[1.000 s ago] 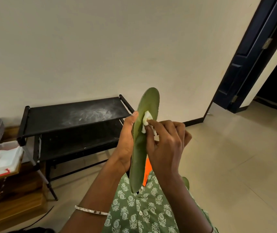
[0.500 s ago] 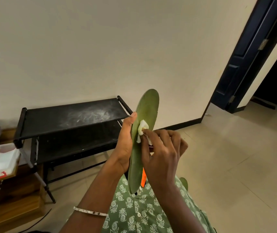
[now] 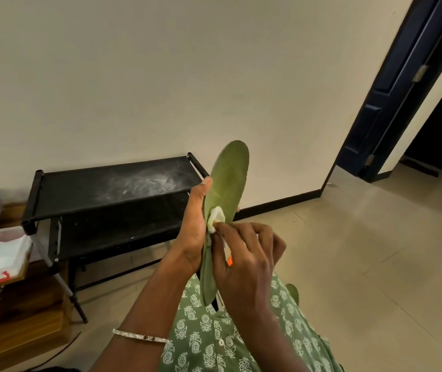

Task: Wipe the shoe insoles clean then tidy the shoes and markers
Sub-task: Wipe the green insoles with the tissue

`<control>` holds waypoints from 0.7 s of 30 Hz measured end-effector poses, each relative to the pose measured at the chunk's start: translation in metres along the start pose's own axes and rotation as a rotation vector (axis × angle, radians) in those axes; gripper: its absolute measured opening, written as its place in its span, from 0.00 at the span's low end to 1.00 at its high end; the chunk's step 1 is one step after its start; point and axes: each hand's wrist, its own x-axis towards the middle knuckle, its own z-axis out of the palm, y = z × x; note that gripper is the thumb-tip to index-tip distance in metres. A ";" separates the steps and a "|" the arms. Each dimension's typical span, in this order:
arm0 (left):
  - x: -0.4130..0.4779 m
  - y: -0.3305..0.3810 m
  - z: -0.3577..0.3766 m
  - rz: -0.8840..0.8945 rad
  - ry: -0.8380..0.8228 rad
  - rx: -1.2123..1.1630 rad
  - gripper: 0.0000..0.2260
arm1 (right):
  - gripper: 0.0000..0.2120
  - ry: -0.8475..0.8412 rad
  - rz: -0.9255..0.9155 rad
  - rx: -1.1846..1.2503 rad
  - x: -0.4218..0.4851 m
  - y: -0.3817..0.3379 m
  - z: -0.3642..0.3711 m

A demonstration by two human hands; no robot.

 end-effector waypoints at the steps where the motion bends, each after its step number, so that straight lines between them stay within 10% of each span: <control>1: 0.000 0.000 0.001 0.005 -0.010 0.005 0.31 | 0.07 0.014 0.001 -0.008 0.007 0.002 0.000; 21: -0.003 0.001 0.003 0.006 -0.018 0.047 0.31 | 0.07 0.039 0.030 -0.009 0.020 0.001 0.002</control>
